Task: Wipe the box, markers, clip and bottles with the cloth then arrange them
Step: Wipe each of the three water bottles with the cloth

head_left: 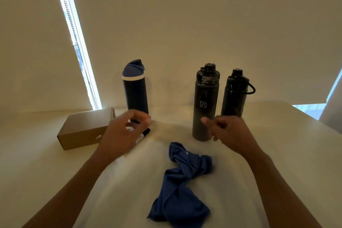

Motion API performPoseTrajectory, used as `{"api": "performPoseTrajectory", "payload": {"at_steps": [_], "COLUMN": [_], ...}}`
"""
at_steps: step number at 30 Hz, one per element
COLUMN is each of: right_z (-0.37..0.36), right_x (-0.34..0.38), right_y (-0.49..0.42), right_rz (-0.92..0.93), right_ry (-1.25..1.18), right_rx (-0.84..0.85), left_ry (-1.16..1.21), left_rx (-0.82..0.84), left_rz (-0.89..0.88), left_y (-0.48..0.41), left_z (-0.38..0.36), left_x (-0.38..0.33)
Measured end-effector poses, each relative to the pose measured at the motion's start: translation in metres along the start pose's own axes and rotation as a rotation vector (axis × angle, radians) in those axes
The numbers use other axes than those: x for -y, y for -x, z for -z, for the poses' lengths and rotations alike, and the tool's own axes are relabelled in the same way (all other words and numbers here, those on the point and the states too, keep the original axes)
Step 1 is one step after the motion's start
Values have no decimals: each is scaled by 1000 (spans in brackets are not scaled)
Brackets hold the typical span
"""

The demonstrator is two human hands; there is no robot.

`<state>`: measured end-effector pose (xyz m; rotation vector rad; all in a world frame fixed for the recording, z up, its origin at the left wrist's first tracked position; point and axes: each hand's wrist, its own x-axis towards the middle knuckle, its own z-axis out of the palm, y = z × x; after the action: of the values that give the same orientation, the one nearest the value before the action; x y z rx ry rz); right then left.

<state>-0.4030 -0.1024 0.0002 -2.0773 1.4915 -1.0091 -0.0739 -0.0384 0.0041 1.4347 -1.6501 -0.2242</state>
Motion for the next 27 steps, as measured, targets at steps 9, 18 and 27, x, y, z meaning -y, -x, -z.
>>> {"api": "performPoseTrajectory", "payload": {"at_steps": [9,18,27], "right_z": [-40,-58,-71], "right_x": [-27,-8,58], "right_y": [-8,-8,26], "right_rz": [-170,-128,99], "right_ry": [-3,-108,-156], "right_rx": [-62,-139,123], "left_ry": [-49,-12,134], "left_rx": [104,99,15], "left_rz": [-32,-18,79], "left_y": [31,32,32], "left_z": [-1,-5,5], "left_x": [30,42,25]}}
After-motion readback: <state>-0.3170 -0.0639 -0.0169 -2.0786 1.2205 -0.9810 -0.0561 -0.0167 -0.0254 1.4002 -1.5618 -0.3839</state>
